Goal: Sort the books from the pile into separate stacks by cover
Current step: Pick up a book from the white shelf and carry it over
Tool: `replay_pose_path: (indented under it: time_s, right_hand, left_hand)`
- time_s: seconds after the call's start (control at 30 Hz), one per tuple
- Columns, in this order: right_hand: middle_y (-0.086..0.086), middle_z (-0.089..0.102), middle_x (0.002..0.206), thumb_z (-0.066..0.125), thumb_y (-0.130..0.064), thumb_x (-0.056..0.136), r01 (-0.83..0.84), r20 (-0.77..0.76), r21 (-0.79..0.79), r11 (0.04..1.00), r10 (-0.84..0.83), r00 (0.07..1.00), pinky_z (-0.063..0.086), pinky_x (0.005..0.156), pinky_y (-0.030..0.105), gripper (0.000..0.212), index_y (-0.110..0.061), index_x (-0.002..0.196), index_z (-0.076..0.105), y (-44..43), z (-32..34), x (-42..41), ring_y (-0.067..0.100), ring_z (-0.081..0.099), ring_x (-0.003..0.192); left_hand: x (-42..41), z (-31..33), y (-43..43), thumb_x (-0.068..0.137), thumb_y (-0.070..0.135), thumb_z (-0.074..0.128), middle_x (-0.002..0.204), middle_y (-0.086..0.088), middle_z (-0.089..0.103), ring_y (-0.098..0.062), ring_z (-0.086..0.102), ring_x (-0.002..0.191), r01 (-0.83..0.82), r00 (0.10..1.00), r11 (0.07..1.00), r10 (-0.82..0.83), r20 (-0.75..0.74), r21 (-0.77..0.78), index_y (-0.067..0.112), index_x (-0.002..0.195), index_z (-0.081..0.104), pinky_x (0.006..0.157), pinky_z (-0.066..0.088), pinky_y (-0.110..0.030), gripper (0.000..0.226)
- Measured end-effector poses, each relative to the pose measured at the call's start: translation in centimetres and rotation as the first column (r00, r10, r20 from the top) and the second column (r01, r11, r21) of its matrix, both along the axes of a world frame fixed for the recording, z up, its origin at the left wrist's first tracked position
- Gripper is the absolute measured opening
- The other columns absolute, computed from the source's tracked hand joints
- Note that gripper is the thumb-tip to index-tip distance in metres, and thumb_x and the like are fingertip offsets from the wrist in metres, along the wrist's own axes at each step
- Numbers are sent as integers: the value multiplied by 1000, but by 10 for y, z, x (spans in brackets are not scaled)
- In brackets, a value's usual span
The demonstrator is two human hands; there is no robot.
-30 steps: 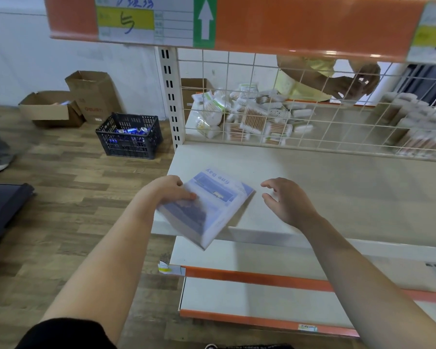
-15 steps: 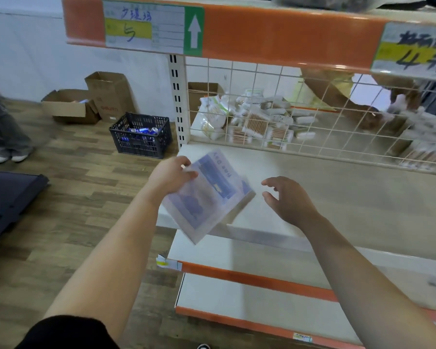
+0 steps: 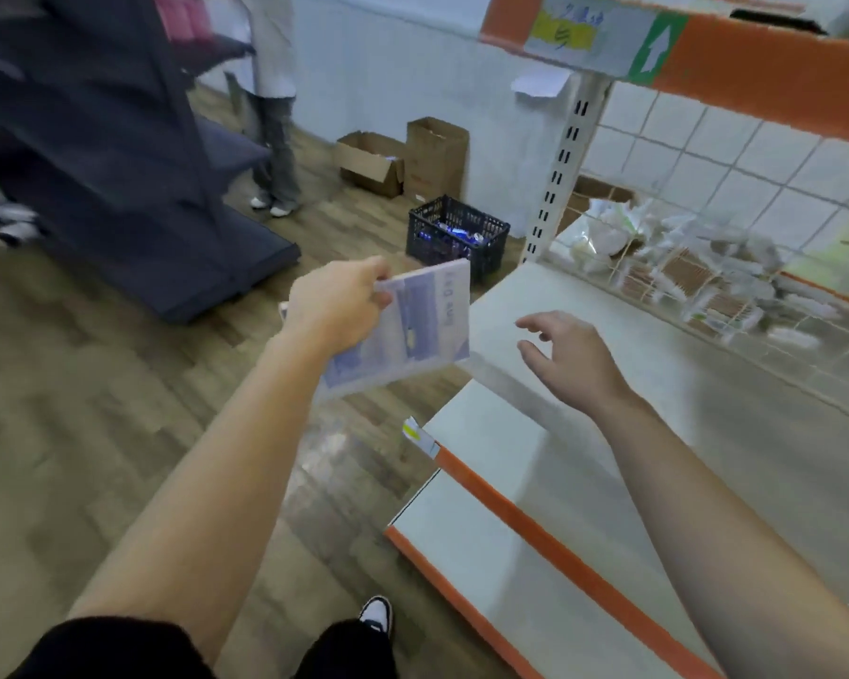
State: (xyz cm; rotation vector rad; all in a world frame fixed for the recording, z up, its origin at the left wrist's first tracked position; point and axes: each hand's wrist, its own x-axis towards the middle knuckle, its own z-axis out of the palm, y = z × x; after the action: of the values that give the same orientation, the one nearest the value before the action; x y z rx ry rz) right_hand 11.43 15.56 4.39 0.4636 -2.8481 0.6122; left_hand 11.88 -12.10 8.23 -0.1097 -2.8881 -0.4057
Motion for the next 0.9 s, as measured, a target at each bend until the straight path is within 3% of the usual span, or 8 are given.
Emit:
replay_pose_path:
  time_s: [0.3, 0.5, 0.9]
  right_hand:
    - [7, 65, 112, 58, -21, 87, -376, 51, 27, 926, 374, 926, 43, 84, 30, 30, -13, 116, 63, -161, -23, -6, 21, 59, 101]
    - [8, 65, 108, 59, -20, 86, -607, 88, 60, 793, 601, 794, 42, 83, 30, 30, -11, 115, 63, -301, -46, 1, 24, 60, 100]
    - [5, 64, 110, 57, -24, 88, -726, 105, 51, 685, 720, 686, 46, 83, 31, 31, -15, 118, 62, -548, -52, -6, 21, 60, 100]
  left_hand:
    - [106, -44, -143, 92, 28, 51, 106, -7, 65, -31, 58, 100, -322, 944, 939, 328, 35, -118, 22, 101, 56, 69, 33, -36, 12]
    - [170, -82, -245, 90, 26, 54, 102, -7, 67, -30, 60, 100, -556, 828, 823, 561, 16, -115, 22, 97, 56, 74, 33, -37, 9]
    - [229, -96, -445, 84, 22, 57, 99, -3, 67, -30, 55, 95, -779, 625, 618, 778, -58, -106, 22, 93, 60, 72, 27, -36, 9]
